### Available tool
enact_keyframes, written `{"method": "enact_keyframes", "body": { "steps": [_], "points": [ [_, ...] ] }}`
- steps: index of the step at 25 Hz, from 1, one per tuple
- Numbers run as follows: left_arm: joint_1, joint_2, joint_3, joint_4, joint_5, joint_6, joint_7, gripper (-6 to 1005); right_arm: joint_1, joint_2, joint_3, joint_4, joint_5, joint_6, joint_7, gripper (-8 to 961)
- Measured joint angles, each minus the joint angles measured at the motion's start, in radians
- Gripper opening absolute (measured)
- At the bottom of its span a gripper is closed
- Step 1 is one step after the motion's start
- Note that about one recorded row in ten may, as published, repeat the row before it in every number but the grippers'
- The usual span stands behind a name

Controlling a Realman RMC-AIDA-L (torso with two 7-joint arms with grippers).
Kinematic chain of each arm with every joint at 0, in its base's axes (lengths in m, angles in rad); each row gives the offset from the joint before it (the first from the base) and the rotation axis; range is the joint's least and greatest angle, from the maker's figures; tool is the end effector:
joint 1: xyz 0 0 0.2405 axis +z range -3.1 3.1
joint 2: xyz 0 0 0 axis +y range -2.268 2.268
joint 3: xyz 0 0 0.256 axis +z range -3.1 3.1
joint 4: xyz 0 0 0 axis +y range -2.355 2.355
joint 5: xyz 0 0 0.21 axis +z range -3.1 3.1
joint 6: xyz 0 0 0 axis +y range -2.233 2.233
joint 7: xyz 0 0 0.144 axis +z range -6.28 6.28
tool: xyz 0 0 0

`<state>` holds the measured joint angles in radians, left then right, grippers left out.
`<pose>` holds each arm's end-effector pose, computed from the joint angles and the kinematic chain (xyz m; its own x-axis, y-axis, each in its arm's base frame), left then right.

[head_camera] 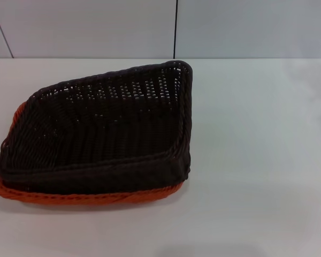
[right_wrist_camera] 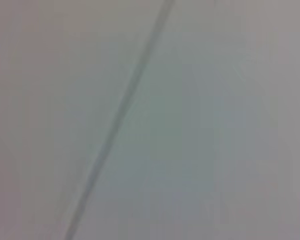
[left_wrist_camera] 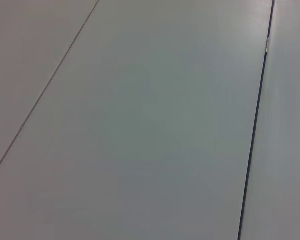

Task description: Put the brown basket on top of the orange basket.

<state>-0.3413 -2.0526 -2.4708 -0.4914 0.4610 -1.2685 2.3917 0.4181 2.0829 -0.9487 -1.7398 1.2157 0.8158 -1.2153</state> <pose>-0.3493 0.3252 0.1700 0.4220 -0.5044 0.7534 0.8784 0.0217 -0.4775 0.1107 0.3879 0.2109 0.8568 0.2371 -0.4578 -0.3761 -0.3197 -0.8696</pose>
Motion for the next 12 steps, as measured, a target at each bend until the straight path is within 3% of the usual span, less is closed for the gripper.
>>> {"method": "enact_keyframes", "body": {
  "steps": [2, 7, 8, 12],
  "points": [
    [0.005, 0.004, 0.01, -0.001, 0.0, -0.003, -0.001, 450, -0.007, 0.0, -0.015, 0.034, -0.002, -0.023, -0.001, 342],
    [0.011, 0.025, 0.061, 0.001, 0.001, 0.002, 0.002, 450, -0.028, 0.0, -0.167, 0.252, -0.011, -0.294, -0.079, 342],
    [0.011, 0.025, 0.061, 0.001, 0.001, 0.002, 0.002, 450, -0.028, 0.0, -0.167, 0.252, -0.011, -0.294, -0.079, 342],
    [0.021, 0.025, 0.068, -0.001, 0.001, 0.004, 0.005, 450, -0.036, -0.001, -0.286, 0.364, 0.007, -0.503, -0.125, 342]
  ]
}}
